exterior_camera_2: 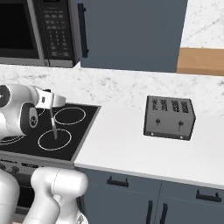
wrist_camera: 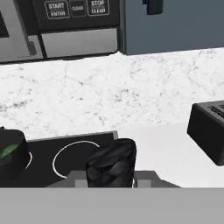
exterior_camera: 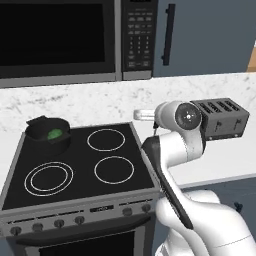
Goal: Put the lemon and broccoli in the pot. Retrieve the spatula and lightly stir the vegetables in the pot.
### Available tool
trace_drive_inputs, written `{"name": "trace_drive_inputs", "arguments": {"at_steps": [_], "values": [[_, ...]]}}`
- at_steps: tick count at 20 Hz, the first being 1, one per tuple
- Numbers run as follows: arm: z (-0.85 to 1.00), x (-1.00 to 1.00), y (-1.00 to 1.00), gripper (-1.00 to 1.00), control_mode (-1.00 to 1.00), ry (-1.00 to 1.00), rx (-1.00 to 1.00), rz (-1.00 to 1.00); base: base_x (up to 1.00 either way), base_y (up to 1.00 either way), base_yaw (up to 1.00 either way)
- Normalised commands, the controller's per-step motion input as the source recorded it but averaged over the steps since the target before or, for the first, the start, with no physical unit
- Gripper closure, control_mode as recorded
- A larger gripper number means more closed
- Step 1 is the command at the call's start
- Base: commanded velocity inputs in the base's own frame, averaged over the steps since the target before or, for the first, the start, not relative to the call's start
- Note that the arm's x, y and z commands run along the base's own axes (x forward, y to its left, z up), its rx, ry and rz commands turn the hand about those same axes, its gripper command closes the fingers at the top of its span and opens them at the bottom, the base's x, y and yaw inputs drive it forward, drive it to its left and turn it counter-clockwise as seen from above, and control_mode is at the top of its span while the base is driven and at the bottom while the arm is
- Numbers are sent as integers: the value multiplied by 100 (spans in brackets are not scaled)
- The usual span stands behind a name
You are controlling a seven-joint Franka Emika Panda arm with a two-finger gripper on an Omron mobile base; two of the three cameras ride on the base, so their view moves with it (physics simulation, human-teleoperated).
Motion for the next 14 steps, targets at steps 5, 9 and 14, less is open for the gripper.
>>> {"name": "trace_drive_inputs", "arguments": {"at_steps": [5, 9, 14], "values": [[0, 0, 0, 100, 100, 0, 0, 0, -6, 100, 0], [0, 0, 0, 100, 100, 0, 0, 0, 0, 100, 0], [0, 0, 0, 100, 100, 0, 0, 0, 2, 100, 0]]}}
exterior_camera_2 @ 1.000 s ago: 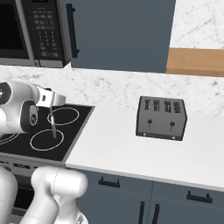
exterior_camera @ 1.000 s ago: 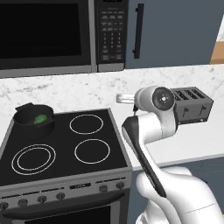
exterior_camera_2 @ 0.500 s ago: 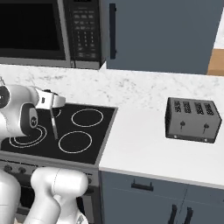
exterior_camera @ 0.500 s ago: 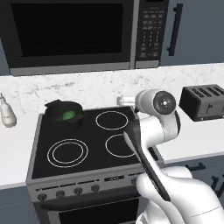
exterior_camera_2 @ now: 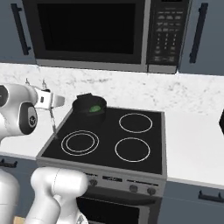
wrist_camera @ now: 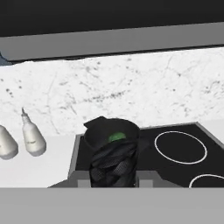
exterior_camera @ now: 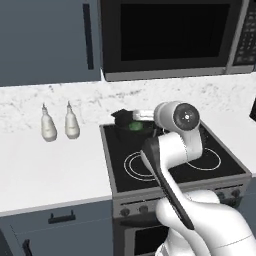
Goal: Put the lemon and broccoli in the pot. Retrieve the spatula and lightly stir the vegetables in the pot.
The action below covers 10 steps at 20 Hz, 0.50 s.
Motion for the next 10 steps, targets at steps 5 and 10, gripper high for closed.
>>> {"name": "trace_drive_inputs", "arguments": {"at_steps": [5, 10], "values": [[0, 0, 0, 100, 100, 0, 0, 0, 66, 51, 1], [0, 0, 0, 100, 100, 0, 0, 0, 94, 3, 0]]}}
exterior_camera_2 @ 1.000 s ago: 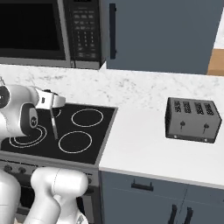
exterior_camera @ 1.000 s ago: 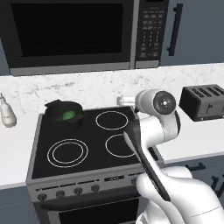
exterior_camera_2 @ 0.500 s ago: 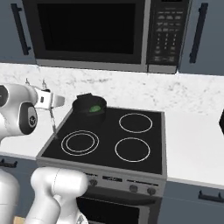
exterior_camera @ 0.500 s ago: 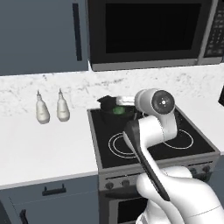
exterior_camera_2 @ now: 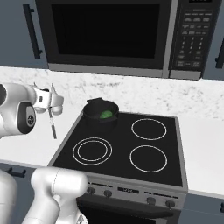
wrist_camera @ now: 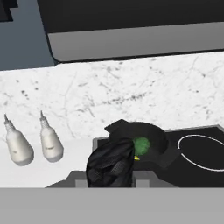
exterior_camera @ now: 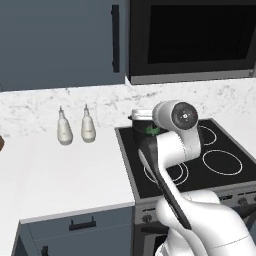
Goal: Put the lemon and broccoli in the pot. Retrieve the spatula and lightly stir the vegetables in the pot.
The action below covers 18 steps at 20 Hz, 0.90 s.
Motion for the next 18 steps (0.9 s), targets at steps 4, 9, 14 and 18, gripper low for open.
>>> {"name": "trace_drive_inputs", "arguments": {"at_steps": [4, 9, 14, 18], "values": [[1, 19, -17, 100, -100, -9, -11, 1, 16, 0, 0], [-12, 8, -43, 100, -100, -24, -26, 11, 0, 0, 0], [-5, 24, -15, 100, -100, -30, -26, 17, 0, 0, 0], [-2, 52, 5, 100, -100, -19, -16, 21, 0, 0, 0]]}}
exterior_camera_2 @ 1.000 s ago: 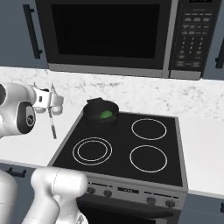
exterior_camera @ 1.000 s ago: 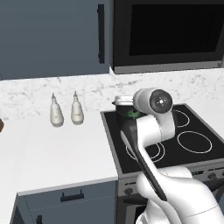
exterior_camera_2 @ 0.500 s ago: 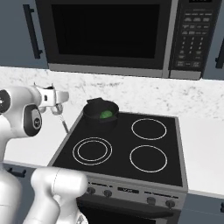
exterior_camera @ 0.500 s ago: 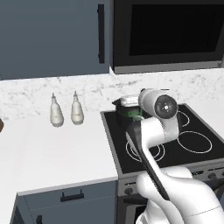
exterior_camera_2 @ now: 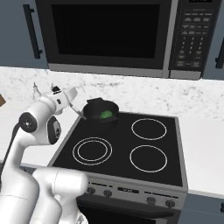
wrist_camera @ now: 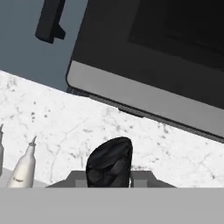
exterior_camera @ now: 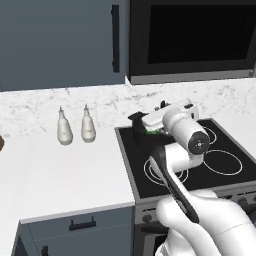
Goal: Put the lemon and broccoli in the pot. Retrieve the spatula and lightly stir the vegetables in the pot.
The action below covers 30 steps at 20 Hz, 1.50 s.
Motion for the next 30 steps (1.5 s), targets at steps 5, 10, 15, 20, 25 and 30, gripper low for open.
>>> {"name": "trace_drive_inputs", "arguments": {"at_steps": [5, 10, 15, 20, 25, 30], "values": [[-25, 75, 7, 100, -100, -2, -16, 15, 0, 0, 0], [-25, 89, 0, 100, -100, 0, -13, 5, 0, 0, 0], [-33, 85, 0, 100, -100, 1, -7, 0, 0, 0, 0], [-40, 84, 0, 100, -100, 1, -2, 0, 0, 0, 0], [-32, 70, 0, 100, -100, 0, 0, 0, 0, 0, 0], [-21, 53, 0, 100, -100, 0, 0, 0, 0, 0, 0]]}}
